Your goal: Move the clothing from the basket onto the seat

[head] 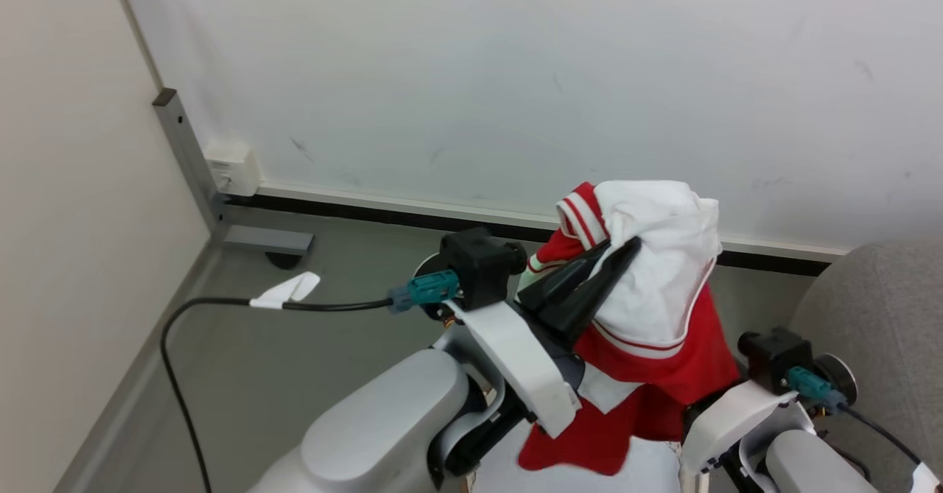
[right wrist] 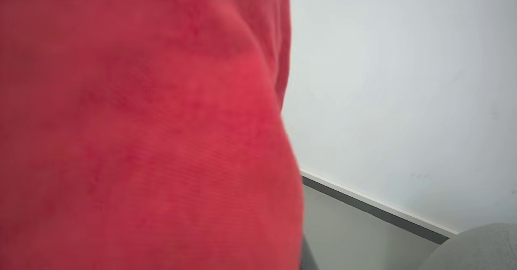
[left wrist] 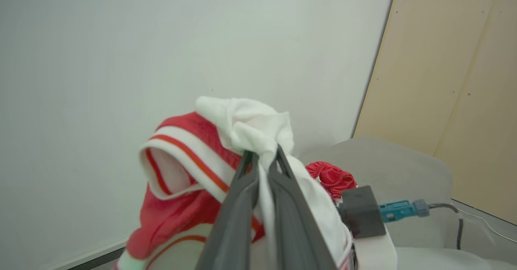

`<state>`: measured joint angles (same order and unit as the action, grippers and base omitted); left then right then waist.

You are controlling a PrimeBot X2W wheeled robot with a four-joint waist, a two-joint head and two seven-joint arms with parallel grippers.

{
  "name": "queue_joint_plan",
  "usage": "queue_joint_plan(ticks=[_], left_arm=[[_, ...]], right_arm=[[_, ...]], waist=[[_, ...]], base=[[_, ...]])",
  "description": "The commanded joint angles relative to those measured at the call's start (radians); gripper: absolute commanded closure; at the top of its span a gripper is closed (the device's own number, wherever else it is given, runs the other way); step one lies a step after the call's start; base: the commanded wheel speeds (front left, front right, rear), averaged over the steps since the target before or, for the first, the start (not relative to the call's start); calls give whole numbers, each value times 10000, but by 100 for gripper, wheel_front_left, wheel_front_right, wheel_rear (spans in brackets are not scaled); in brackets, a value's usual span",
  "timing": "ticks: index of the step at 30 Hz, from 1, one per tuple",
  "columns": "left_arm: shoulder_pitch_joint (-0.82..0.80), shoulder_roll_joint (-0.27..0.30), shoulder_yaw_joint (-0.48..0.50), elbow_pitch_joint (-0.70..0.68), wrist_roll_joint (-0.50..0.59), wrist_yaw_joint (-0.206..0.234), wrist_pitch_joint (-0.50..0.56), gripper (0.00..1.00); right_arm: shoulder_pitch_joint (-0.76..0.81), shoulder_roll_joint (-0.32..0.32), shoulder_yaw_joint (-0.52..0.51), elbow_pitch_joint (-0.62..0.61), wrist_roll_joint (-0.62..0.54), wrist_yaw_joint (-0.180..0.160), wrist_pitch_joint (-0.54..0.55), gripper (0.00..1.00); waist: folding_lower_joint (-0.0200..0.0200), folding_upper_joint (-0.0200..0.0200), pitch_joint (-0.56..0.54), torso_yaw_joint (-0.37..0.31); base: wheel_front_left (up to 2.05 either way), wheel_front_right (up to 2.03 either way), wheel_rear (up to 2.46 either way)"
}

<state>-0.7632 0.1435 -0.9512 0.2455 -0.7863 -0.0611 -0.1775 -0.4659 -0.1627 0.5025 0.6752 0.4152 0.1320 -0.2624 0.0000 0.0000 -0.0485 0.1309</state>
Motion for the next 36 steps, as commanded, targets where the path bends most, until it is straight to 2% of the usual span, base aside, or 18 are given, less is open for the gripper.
queue_joint_plan(ticks=[1, 9, 10, 11, 12, 13, 19, 28, 36], left_arm=[[201, 110, 28, 39, -195, 30, 6, 100], [773, 385, 57, 467, -395, 84, -122, 100], [807, 363, 45, 517, -407, 75, -144, 94], [835, 345, 31, 561, -404, 73, -157, 79], [858, 338, 12, 595, -386, 82, -163, 46], [868, 330, -17, 630, -348, 89, -183, 0], [1000, 267, -120, 679, -214, 47, -385, 0], [1313, 224, -119, 701, 516, 29, -812, 0], [1780, 62, 266, 730, 1396, -68, -871, 0]], right_arm=[[159, -40, -153, -219, 112, -24, -30, 100], [952, -122, -1379, -1703, 928, -24, -30, 100], [1045, -128, -1566, -1887, 1083, -24, -32, 100], [1132, -119, -1738, -2093, 1216, -24, -32, 100], [1227, -116, -1916, -2271, 1352, -24, -31, 100], [1313, -125, -2063, -2474, 1479, -24, -31, 100], [1641, -445, -3042, -3645, 1668, -24, -33, 100], [2158, -916, -3959, -4784, 1005, -24, -19, 100], [3101, -800, -4653, -5824, 598, -24, 298, 100]], waist=[[0, 0, 25, -113], [0, 0, 94, -713], [0, 0, 98, -811], [0, 0, 102, -925], [0, 0, 108, -1044], [0, 0, 116, -1162], [0, 0, 219, -1962], [0, 0, 392, -3418], [0, 0, 533, -4575]], base=[[0, 0, 0], [0, 0, 0], [0, 0, 0], [0, 0, 0], [0, 0, 0], [0, 0, 0], [0, 0, 0], [0, 0, 0], [0, 0, 0]])
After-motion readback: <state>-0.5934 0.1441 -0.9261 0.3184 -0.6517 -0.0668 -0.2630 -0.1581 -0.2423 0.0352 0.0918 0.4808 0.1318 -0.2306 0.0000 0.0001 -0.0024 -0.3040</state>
